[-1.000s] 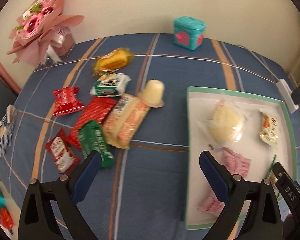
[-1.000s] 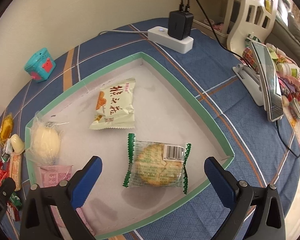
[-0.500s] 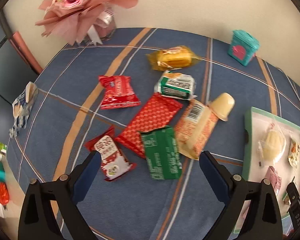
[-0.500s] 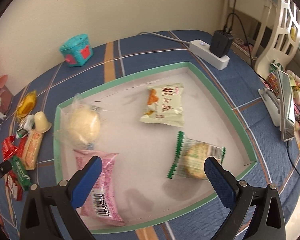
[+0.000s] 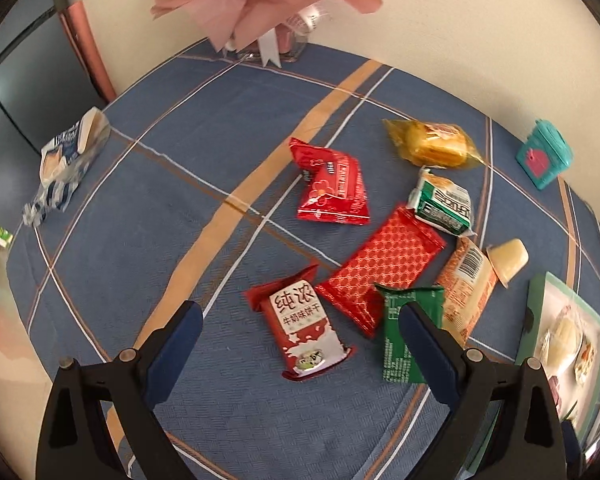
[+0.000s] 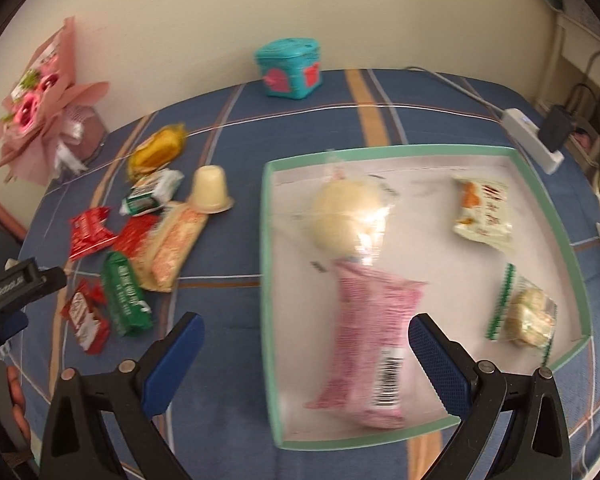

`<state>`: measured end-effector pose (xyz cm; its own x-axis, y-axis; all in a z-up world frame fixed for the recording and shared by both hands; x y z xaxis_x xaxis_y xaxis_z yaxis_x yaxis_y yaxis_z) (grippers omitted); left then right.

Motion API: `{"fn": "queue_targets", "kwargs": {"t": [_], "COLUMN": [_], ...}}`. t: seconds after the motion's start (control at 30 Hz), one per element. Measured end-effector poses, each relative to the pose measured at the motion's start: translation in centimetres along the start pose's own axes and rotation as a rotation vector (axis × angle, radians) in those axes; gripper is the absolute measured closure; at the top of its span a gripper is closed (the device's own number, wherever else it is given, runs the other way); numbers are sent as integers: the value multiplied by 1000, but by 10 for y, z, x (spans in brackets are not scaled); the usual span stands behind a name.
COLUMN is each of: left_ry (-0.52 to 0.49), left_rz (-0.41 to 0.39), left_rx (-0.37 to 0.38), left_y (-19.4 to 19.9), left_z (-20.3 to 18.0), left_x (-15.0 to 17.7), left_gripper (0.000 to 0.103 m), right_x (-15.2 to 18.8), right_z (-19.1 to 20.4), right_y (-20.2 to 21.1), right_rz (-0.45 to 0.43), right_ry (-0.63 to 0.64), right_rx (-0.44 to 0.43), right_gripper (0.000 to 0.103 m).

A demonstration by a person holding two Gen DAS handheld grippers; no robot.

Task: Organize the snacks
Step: 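Move both open tools back toward the remaining snacks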

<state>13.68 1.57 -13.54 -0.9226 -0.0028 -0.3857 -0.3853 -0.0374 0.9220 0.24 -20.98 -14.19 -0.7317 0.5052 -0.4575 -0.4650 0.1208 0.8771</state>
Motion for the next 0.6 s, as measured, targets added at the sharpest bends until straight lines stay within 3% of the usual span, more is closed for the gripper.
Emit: {"fn": "queue_targets", "kwargs": {"t": [0.3, 0.6], "left_ry": [37, 72], "left_rz": [63, 147], "left_rx": [9, 27], "left_y": [-26, -55], "left_z": [10, 24], "left_x": [3, 6], "left_gripper": [5, 5], "right_x": [3, 11], "right_z": [69, 120], "right_y": [-22, -45], "right_rz": [24, 45], "right_ry": [134, 308], "right_rx": [-48, -34], "right_gripper": [0, 0]}}
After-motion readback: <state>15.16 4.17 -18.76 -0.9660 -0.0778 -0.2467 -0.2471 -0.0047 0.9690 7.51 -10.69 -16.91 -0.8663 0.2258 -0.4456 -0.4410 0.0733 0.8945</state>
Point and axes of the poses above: each gripper's, at about its wrist camera, not at the fingertips, and y roughly against the way its jaws point, z to its left, x to its underside, the point moved 8 cm from there along -y, roughly the way its jaws point, and after that the axes turned 2 degrees about -x, right-handed, at the moved point
